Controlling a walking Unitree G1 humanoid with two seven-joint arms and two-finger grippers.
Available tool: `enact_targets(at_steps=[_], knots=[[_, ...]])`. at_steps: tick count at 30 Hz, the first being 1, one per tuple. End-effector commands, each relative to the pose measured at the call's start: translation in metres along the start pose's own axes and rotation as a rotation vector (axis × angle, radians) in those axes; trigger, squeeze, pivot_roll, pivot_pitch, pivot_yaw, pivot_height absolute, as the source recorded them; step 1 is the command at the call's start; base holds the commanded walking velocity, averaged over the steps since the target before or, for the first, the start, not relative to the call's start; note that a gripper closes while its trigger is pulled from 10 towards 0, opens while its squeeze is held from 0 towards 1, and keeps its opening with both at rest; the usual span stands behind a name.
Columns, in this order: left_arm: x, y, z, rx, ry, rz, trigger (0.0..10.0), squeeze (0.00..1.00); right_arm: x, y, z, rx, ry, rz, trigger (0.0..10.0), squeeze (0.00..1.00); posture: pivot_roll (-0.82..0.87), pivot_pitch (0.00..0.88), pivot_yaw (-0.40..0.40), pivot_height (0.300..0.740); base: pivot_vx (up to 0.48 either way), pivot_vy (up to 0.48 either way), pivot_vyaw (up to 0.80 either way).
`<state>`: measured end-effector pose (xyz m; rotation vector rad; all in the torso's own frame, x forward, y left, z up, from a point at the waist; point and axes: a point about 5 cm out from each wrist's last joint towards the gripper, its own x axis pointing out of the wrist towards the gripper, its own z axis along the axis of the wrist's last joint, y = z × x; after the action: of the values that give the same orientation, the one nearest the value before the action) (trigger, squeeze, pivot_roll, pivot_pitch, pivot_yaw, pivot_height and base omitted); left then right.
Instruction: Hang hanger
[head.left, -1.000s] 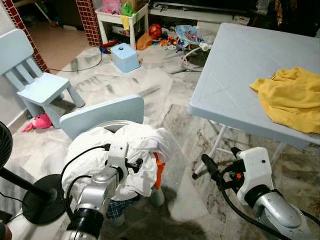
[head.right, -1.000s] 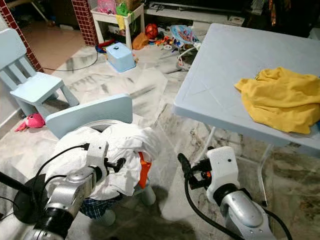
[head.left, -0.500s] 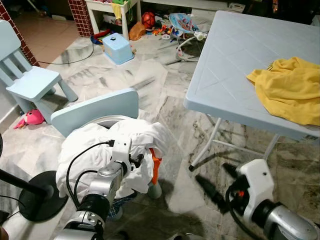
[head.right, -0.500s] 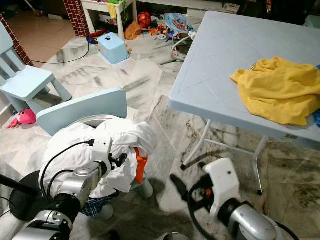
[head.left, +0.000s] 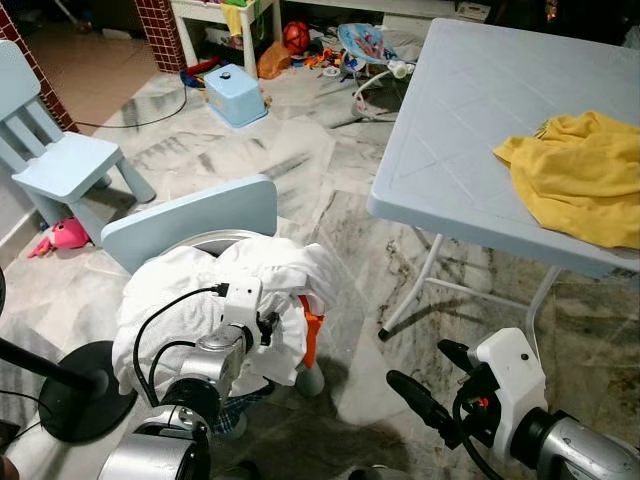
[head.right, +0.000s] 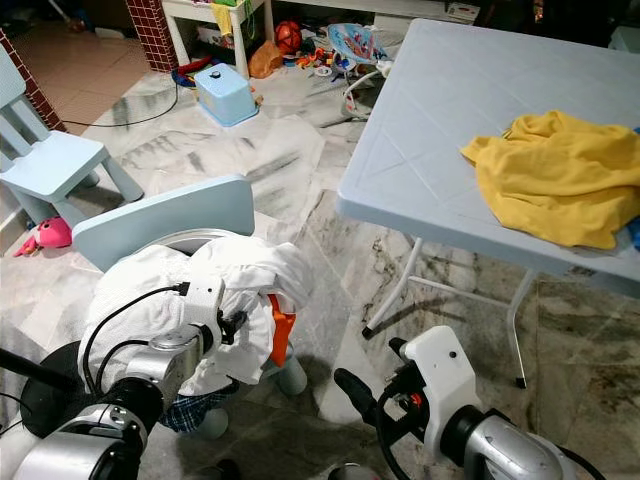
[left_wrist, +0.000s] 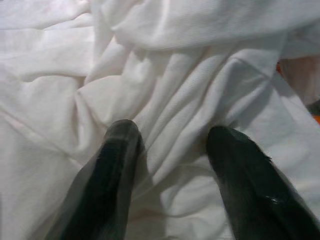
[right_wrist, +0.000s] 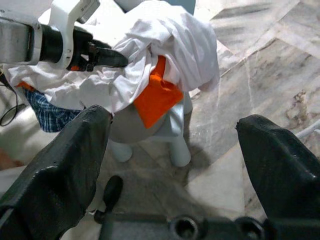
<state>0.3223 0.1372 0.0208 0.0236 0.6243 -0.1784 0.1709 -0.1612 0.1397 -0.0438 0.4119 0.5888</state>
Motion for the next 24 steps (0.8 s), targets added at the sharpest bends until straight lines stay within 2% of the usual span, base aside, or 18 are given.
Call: enact_targets(at_steps=[1, 8, 20, 24], knots=[[-0.001, 0.005, -0.002, -0.006, 0.009, 0.013, 0.0, 0.00, 0.000, 0.001, 0.001, 0.000, -0.001, 0.007, 10.0, 0.00, -0.33, 0.177, 0.003, 0.740, 0.000, 0.000, 0.00], [0.000, 0.009, -0.002, -0.009, 0.008, 0.034, 0.0, 0.00, 0.006, 0.000, -0.001, -0.013, -0.001, -0.007, 10.0, 0.00, -0.32, 0.166, -0.001, 0.740, 0.000, 0.000, 0.00], [0.001, 0.006, 0.002, -0.015, -0.009, 0.015, 0.0, 0.00, 0.011, -0.002, 0.001, -0.021, -0.007, -0.005, 10.0, 0.00, -0.32, 0.152, 0.002, 0.740, 0.000, 0.000, 0.00], [0.001, 0.010, 0.010, -0.009, -0.051, 0.041, 0.0, 0.00, 0.015, -0.002, 0.001, -0.023, -0.015, -0.004, 10.0, 0.00, -0.30, 0.141, 0.006, 0.740, 0.000, 0.000, 0.00]])
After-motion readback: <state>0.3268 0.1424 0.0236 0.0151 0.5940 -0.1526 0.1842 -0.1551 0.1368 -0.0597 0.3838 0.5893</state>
